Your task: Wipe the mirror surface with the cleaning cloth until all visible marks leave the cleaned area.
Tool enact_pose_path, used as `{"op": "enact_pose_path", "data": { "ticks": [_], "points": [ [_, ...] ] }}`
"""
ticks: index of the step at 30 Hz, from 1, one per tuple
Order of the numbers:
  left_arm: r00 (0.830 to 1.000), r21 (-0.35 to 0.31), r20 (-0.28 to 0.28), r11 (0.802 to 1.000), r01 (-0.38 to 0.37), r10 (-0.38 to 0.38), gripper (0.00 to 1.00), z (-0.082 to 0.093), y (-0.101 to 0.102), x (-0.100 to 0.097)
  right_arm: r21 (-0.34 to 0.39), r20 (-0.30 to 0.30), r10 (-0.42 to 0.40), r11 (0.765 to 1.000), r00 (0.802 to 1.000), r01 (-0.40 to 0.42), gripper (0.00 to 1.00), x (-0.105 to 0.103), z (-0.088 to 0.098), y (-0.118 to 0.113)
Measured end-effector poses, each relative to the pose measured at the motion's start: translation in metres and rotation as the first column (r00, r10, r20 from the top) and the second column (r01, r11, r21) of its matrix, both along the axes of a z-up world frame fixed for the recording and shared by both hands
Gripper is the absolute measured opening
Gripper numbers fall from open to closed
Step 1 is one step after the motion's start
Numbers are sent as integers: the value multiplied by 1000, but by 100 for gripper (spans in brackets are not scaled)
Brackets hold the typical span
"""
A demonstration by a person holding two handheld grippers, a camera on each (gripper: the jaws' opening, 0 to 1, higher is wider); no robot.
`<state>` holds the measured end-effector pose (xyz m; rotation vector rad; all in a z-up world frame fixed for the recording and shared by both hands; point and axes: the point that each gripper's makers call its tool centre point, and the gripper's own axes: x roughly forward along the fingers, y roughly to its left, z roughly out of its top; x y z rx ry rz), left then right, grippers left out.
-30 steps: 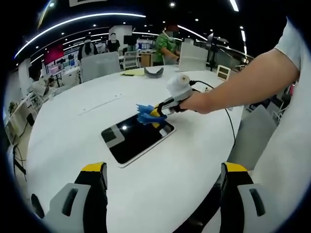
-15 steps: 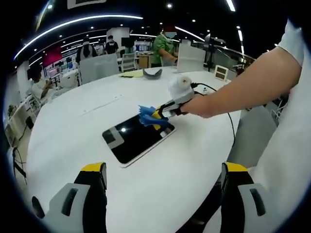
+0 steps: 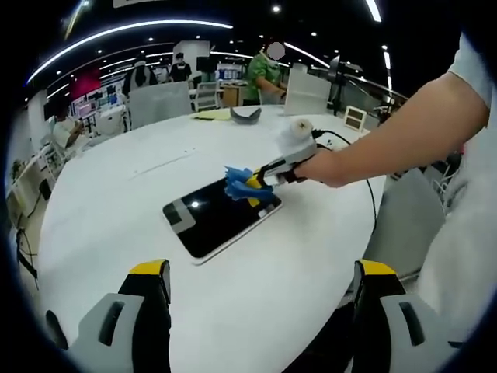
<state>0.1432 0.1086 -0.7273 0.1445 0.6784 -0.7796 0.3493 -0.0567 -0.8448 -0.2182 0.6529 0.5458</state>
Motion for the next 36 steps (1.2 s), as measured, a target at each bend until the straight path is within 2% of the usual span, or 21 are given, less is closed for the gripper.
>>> {"op": "enact_pose_path", "data": {
  "ticks": [11,18,28,36],
  "points": [
    [999,-4,-7,999,52,-52,99,-2,-1,0,3,-6,-21,1000,1000,21,1,-4,1,7],
    [997,-2,-12,997,78,-78,99,-4,0,3,0,-30,25,1000,999,-25,1,-2,0,14],
    [997,-14,-12,997,78,-78,99,-4,2,11,13,-27,63,998,998,-63,1,-4,0,43],
    [997,-9,-13,997,78,-78,99,-4,6,13,17,-30,91,996,995,-91,1,-4,0,56]
  ]
}}
